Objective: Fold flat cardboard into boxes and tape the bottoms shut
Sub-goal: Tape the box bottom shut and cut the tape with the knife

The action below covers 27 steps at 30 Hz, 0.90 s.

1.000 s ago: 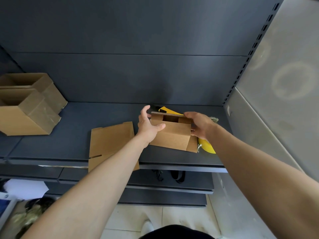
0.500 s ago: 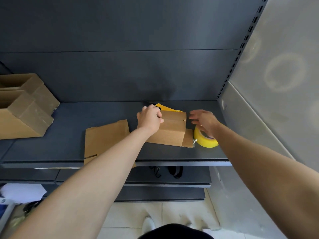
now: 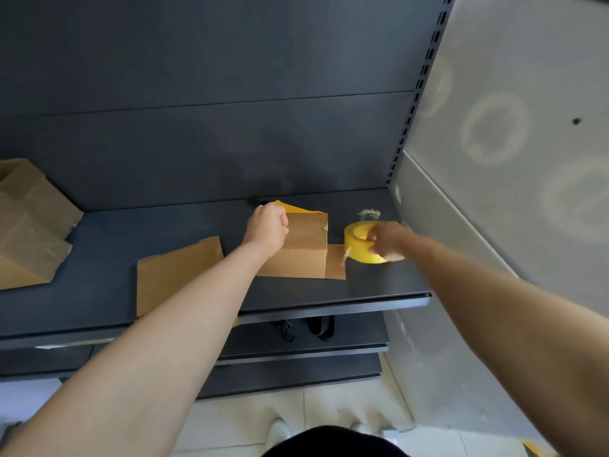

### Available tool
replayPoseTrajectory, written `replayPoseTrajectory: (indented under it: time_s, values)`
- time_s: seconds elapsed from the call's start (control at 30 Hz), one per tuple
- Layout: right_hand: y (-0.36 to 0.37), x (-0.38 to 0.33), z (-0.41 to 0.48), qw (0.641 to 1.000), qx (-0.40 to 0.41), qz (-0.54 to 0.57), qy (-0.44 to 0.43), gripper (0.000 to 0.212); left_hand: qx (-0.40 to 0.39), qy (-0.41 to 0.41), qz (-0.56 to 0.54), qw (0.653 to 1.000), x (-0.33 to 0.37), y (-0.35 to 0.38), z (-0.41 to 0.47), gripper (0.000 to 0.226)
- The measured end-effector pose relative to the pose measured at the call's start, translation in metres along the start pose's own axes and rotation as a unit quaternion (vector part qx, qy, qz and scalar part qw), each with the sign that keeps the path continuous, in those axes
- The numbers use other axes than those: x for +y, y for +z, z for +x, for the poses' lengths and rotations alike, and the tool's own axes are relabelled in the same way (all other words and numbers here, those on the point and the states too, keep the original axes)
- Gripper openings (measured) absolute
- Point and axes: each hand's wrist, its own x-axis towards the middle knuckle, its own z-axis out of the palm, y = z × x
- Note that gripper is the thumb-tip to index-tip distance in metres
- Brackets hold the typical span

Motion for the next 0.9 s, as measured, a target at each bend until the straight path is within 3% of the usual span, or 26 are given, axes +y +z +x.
replayPoseTrajectory:
  time_s: [0.17, 0.4, 0.53, 0.6, 0.67, 0.73, 0.77, 0.83, 0.9]
  values:
    - [-0.06, -0.017, -0.022, 0.99, 0.037, 0.13, -0.031, 0.031, 0.002, -0.009, -0.026, 1.0, -0.003, -0.002, 0.0, 0.009]
    - [-0.102, -0.063, -0.053, 0.982, 0.089, 0.119, -0.113, 0.035, -0.005, -0.014, -0.097, 0.995, -0.009, -0.005, -0.002, 0.01]
    - [-0.095, -0.09, -0.049, 0.983, 0.075, 0.112, -0.121, 0.04, -0.036, -0.046, -0.139, 0.989, -0.017, -0.013, -0.004, 0.013]
    - [-0.093, -0.098, -0.044, 0.982, 0.075, 0.127, -0.115, 0.043, -0.043, -0.067, -0.234, 0.969, -0.022, -0.021, -0.005, 0.016]
    - [-0.093, -0.101, -0.042, 0.984, 0.069, 0.124, -0.107, 0.045, -0.052, -0.096, -0.416, 0.903, -0.026, -0.03, -0.006, 0.012]
    - [-0.095, -0.102, -0.038, 0.984, 0.069, 0.123, -0.105, 0.046, -0.067, -0.13, -0.537, 0.831, -0.029, -0.04, -0.007, 0.032]
    - [-0.096, -0.103, -0.036, 0.984, 0.069, 0.125, -0.106, 0.046, -0.08, -0.143, -0.551, 0.818, -0.03, -0.044, -0.007, 0.044]
    - [-0.096, -0.106, -0.033, 0.984, 0.066, 0.129, -0.105, 0.047, -0.122, -0.143, -0.527, 0.829, -0.031, -0.052, -0.007, 0.057]
    - [-0.097, -0.111, -0.031, 0.985, 0.056, 0.124, -0.109, 0.047, -0.151, -0.116, -0.481, 0.856, -0.03, -0.055, -0.006, 0.049]
